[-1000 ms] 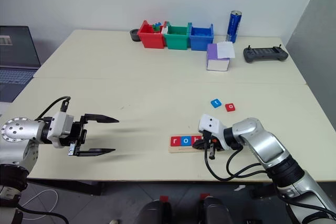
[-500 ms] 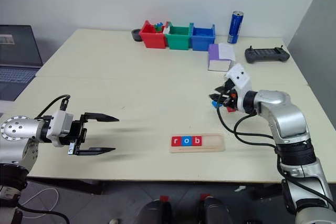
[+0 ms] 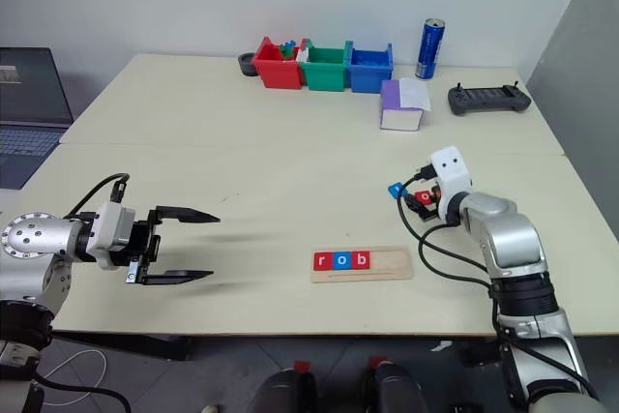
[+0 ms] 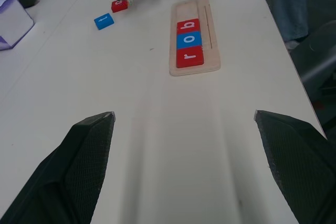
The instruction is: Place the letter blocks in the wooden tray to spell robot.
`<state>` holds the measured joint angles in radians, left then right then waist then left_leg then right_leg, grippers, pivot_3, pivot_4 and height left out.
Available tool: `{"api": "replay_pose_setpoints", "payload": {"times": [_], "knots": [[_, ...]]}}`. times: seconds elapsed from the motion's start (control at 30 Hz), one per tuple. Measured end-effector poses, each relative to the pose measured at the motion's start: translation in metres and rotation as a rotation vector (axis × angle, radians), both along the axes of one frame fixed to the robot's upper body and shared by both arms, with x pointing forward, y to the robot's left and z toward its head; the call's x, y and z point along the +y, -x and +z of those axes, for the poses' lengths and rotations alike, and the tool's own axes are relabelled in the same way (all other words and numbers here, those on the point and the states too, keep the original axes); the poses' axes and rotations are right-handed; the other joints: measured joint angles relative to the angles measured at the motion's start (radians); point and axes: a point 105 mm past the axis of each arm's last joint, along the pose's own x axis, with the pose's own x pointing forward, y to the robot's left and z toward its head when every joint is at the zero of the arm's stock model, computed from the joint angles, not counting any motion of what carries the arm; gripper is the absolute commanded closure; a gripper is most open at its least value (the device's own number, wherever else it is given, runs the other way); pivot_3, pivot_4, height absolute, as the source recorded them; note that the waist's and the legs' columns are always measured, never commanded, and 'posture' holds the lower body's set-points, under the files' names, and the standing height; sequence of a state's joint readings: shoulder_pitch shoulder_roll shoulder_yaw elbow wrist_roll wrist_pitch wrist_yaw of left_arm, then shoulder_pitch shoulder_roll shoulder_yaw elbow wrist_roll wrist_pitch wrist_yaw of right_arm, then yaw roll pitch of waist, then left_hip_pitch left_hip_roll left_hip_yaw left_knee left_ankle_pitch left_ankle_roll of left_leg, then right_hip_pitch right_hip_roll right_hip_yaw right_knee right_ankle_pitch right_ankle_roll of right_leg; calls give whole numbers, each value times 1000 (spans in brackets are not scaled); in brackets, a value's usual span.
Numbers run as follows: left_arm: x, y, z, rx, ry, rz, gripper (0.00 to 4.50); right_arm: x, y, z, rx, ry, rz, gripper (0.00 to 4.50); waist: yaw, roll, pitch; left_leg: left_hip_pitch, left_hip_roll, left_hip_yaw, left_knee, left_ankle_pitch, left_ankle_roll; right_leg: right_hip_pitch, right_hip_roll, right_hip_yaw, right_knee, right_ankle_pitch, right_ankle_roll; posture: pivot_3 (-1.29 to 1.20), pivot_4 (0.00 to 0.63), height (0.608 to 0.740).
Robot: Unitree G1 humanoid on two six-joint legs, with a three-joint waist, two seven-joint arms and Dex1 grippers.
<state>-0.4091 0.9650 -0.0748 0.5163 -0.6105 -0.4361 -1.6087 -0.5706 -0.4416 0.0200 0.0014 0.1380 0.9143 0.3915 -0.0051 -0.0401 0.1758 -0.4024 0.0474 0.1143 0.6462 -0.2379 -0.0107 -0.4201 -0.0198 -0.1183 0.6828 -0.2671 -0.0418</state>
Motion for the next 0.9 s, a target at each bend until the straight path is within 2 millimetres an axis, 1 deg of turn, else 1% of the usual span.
{"api": "replay_pose_setpoints", "payload": {"times": [0.1, 0.23, 0.33, 0.4, 0.47, 0.53, 0.6, 0.63, 0.67, 0.77, 0.9], "knots": [[-2, 0, -1, 6, 10, -3, 0, 1, -3, -9, 10, -10, -31, 46, -2, 0, 0, 0, 0, 0, 0, 0, 0, 0, 0, 0, 0, 0, 0, 0, 150, 740], [-2, -1, -1, 11, 8, 0, 0, -5, -11, -21, 16, -9, -76, 46, -2, 0, 0, 0, 0, 0, 0, 0, 0, 0, 0, 0, 0, 0, 0, 0, 150, 740], [-3, -2, 0, 5, 8, -2, 0, -5, -20, -21, -1, -18, -78, 46, -5, 0, 0, 1, 0, 0, 0, 0, 0, 0, 0, 0, 0, 0, 0, 0, 150, 740], [-3, -3, 1, 2, 8, -3, 0, -6, -23, -23, -9, -41, -92, 421, -4, 0, 0, 1, 0, 0, 0, 0, 0, 1, 0, 0, 0, 0, 0, 0, 150, 740], [-3, -3, 1, 0, 9, -3, 0, -5, -25, -25, -10, -86, -112, 921, -4, 0, 0, 1, 0, 0, 0, 0, 0, 1, 0, 0, 1, 0, 0, 0, 150, 740], [-3, -3, 1, 2, 9, -2, 0, -7, -27, -25, -14, -123, -144, 1711, -4, 0, 0, 1, 0, 0, 0, 0, 0, 1, 0, 0, 1, 0, 0, 0, 150, 740], [-2, -3, 1, 4, 9, 1, 0, -15, -28, -25, -19, -135, -186, 2385, -4, 0, 0, 1, 0, 0, 0, 0, 0, 1, 0, 0, 0, 0, 0, 0, 150, 740], [-2, -3, 0, 5, 9, 3, 0, -19, -28, -25, -21, -136, -201, 2803, -4, 0, 0, 1, 0, 0, 0, 0, 0, 1, 0, 0, 0, 0, 0, 0, 150, 740], [-1, -3, 0, 6, 10, 5, 0, -20, -27, -25, -23, -132, -209, 3072, -3, 0, 0, 1, 0, 0, 0, 0, 0, 1, 0, 0, 0, 0, 0, 0, 150, 740], [-2, -5, 1, 6, 19, 8, 0, -22, -21, -24, -19, -130, -218, 3058, -1, 0, 0, 0, 0, 0, -1, 0, 0, 1, 0, 0, 0, 0, 0, 0, 150, 740], [-4, -7, 2, 1, 29, 5, 0, -26, 5, -19, -19, -112, -232, 3058, 1, 0, 0, 0, 0, 0, -1, 0, 0, 0, 0, 0, 0, 0, 0, 0, 150, 740]]}}
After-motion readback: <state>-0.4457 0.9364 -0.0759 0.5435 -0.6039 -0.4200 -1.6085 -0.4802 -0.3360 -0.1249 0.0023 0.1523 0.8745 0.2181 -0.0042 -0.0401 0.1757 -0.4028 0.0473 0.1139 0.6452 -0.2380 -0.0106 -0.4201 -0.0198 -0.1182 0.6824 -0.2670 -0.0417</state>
